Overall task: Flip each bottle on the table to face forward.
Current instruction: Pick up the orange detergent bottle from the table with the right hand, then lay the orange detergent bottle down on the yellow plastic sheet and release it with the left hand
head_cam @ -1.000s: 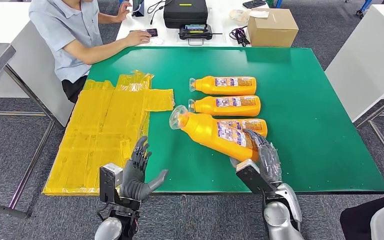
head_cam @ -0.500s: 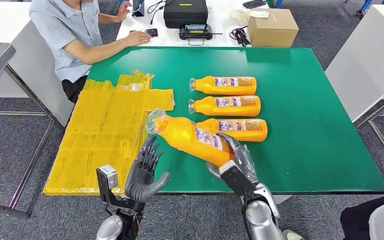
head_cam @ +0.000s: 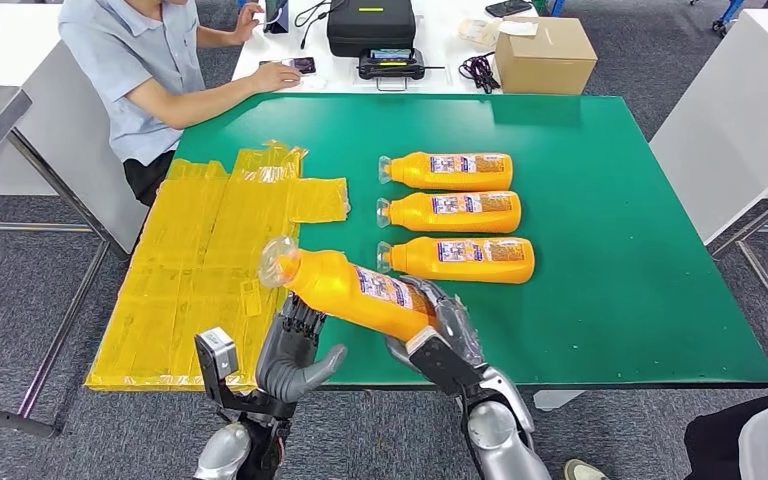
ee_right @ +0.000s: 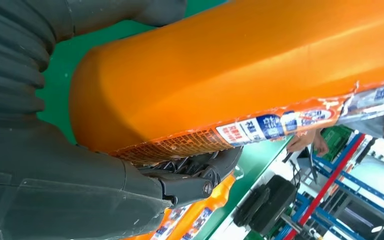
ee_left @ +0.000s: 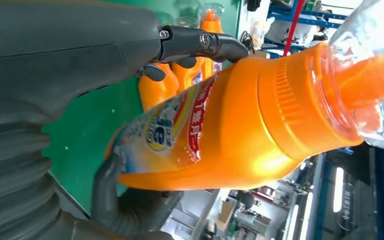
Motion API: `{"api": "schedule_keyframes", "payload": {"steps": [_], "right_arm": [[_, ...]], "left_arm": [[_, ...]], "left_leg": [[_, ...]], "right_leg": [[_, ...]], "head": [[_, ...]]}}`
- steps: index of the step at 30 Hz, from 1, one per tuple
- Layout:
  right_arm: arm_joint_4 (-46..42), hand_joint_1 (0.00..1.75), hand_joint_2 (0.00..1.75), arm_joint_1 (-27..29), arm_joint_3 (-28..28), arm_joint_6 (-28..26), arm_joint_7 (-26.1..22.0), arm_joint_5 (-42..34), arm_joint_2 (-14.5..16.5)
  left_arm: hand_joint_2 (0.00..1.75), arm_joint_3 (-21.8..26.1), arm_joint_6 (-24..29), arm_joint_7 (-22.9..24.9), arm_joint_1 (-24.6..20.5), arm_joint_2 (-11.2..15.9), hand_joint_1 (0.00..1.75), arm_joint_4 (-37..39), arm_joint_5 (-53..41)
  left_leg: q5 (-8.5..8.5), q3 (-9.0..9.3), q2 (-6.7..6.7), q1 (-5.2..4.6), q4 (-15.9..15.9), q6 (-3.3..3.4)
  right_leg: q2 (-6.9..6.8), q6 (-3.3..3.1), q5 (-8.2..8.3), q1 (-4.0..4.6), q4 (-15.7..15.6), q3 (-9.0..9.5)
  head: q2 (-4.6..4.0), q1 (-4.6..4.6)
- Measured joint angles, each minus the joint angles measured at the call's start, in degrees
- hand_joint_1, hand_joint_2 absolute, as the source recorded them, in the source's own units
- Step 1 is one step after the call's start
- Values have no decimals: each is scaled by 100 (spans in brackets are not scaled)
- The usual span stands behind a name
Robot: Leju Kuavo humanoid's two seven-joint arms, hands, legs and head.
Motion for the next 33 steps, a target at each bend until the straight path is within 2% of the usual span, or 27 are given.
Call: {"api": "schedule_keyframes", "payload": {"steps": [8, 18, 22, 23, 28, 30, 31, 33], "right_arm": [[361, 175, 175, -166, 365, -157, 126, 215, 58], [623, 173, 175, -220, 610, -234, 132, 263, 84], [736, 173, 175, -248, 691, -237, 130, 163, 107], [776, 173, 175, -255, 702, -228, 124, 120, 111], [957, 168, 175, -306, 711, -144, 74, -41, 137], [998, 155, 175, -322, 711, -136, 67, -53, 139], [1017, 133, 175, -330, 711, -133, 65, -62, 140], [1056, 57, 175, -348, 711, -111, 54, -103, 142]], "left_arm": [[175, -26, 511, -145, -206, 0, 0, 227, -102], [175, -26, 883, -226, -397, -1, 3, 444, -103], [175, -26, 850, -342, -434, -4, 170, 472, 75], [175, -26, 806, -360, -435, -4, 175, 472, 149], [175, -20, 605, -402, -434, -4, 175, 470, 454], [175, -10, 585, -404, -434, -4, 175, 470, 497], [175, -4, 558, -404, -433, -4, 175, 470, 547], [175, 14, 439, -402, -431, -5, 175, 470, 727]], "left_leg": [[1, 0, -1, 0, 0, 0], [1, -1, -1, 0, 0, 0], [1, 0, -1, 1, 0, 0], [1, 0, -1, 1, 0, 0], [1, -1, -1, 0, 0, 0], [1, -1, -1, 0, 0, 0], [1, -1, -1, 0, 0, 0], [1, -1, -1, 0, 0, 0]], "right_leg": [[0, 0, 0, 0, 1, 0], [0, 0, 0, 0, 1, -1], [0, 0, 0, 0, 1, 0], [0, 0, 0, 0, 1, -1], [0, 0, 0, 0, 1, -1], [0, 0, 0, 0, 1, -1], [0, 0, 0, 0, 1, -1], [0, 0, 0, 0, 1, 0]], "head": [[0, 1], [0, 2], [0, 1], [0, 2], [0, 1], [0, 1], [0, 1], [0, 1]]}}
